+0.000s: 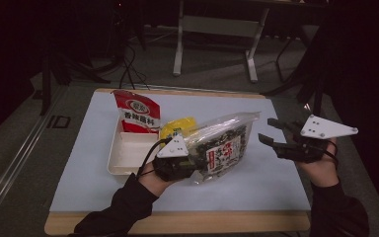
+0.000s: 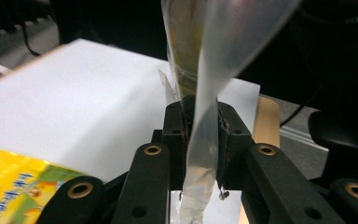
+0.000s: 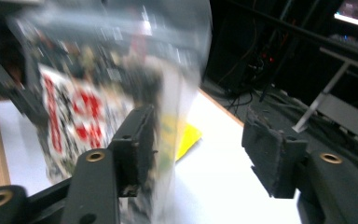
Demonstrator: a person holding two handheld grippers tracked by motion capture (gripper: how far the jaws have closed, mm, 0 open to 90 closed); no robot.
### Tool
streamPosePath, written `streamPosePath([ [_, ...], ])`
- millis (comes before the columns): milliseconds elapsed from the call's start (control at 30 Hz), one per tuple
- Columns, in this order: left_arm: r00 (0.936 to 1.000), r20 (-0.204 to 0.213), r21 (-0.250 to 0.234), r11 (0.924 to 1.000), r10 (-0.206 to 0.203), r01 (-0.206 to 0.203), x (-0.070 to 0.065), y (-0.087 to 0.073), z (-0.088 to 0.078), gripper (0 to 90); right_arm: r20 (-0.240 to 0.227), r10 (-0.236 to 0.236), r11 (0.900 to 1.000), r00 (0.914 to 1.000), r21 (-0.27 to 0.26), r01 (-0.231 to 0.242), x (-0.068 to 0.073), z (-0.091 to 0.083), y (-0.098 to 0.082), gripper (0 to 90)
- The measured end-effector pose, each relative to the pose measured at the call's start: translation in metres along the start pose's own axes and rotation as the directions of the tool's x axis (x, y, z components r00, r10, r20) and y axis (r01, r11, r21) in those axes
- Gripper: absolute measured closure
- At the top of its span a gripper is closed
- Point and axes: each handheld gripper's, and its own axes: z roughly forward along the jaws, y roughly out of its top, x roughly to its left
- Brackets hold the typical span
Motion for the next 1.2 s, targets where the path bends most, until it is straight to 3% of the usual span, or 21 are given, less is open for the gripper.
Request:
streamPosePath([
  [233, 0.9986, -0.05, -0.026, 0.9995, 0.017, -0.018, 0.004, 0.01, -0.025, 78.7, -0.016, 0.149, 0.989, 0.9888, 0.002, -0.149, -0.008, 0.016, -0.035, 30.1],
  [333, 0.9967, -0.075, -0.023, 0.9992, 0.032, -0.034, 0.004, 0.013, -0.037, 78.9, -0.034, 0.162, 0.986, 0.9862, 0.039, -0.161, -0.007, 0.027, -0.046, 25.8],
  [400, 0.9971, -0.076, -0.042, 0.9991, 0.009, -0.012, 0.006, 0.013, -0.043, 78.9, -0.07, 0.185, 0.982, 0.9802, 0.054, -0.181, -0.006, 0.033, -0.051, 22.0],
  [500, 0.9947, -0.101, -0.038, 0.999, 0.02, -0.023, 0.005, 0.014, -0.052, 79.0, -0.098, 0.196, 0.979, 0.9757, 0.066, -0.19, -0.001, 0.042, -0.056, 19.7],
  [733, 0.9879, -0.155, -0.063, 0.998, -0.009, -0.001, 0.011, 0.01, -0.08, 79.0, -0.143, 0.212, 0.977, 0.9667, 0.06, -0.206, 0.004, 0.051, -0.061, 15.8],
  [933, 0.9738, -0.224, -0.104, 0.9945, -0.039, 0.016, 0.018, 0.007, -0.115, 79.1, -0.15, 0.215, 0.977, 0.9652, 0.048, -0.21, 0.003, 0.051, -0.061, 14.1],
  [1000, 0.9661, -0.255, -0.115, 0.9932, -0.043, 0.014, 0.02, 0.006, -0.125, 79.1, -0.145, 0.205, 0.978, 0.968, 0.054, -0.199, 0.004, 0.052, -0.061, 14.1],
  [1200, 0.9464, -0.317, -0.124, 0.992, -0.064, 0.026, 0.03, 0.001, -0.148, 79.1, -0.162, 0.212, 0.977, 0.9638, 0.039, -0.208, 0.002, 0.054, -0.062, 14.5],
])
